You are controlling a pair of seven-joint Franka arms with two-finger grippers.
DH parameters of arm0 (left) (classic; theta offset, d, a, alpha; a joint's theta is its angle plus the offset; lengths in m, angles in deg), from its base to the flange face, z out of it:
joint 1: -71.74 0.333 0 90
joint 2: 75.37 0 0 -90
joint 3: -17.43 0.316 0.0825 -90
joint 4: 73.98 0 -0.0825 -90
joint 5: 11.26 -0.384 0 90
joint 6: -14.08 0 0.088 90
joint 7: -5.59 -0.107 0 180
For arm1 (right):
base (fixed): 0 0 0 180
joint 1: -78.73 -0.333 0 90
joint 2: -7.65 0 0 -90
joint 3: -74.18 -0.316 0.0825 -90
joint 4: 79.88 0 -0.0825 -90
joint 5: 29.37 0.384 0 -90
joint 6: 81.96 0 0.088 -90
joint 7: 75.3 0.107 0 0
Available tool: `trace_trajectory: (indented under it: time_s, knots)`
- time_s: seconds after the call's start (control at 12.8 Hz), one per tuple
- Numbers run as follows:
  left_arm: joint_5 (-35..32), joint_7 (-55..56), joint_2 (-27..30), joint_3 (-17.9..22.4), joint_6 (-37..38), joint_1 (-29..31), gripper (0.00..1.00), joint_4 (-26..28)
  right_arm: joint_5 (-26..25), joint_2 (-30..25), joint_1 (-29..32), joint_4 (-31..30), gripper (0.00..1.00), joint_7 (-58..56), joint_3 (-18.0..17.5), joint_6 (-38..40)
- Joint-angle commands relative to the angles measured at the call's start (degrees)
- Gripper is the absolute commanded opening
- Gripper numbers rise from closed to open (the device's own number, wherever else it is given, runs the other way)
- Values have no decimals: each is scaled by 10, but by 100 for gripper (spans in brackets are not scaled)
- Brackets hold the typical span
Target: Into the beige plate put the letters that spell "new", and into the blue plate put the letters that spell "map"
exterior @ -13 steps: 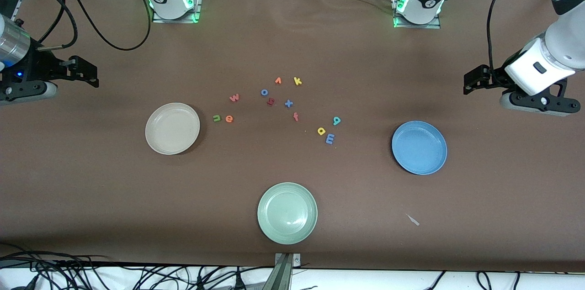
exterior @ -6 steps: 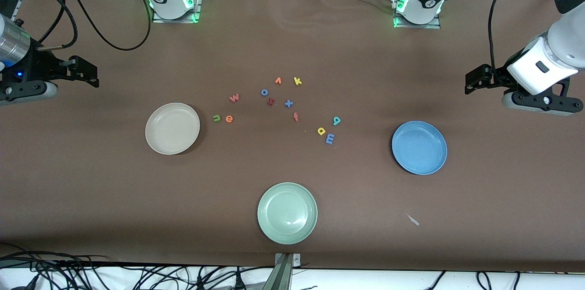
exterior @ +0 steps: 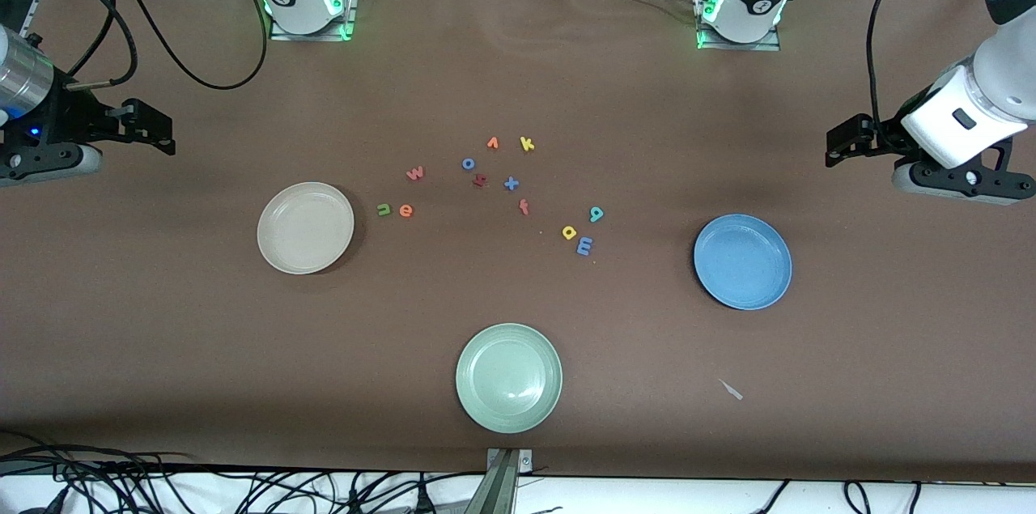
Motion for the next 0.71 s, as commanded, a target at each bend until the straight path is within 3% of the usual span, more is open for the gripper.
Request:
trace_trajectory:
  time_s: [0.0,0.63]
  knots:
    - [2,0,-4,-2,13,-3,100,-14,9,2,2,12,100,5,0,7]
    - [2,-1,-4,-1,14,-5,100,-13,7,3,1,13,100,-1,-1,5]
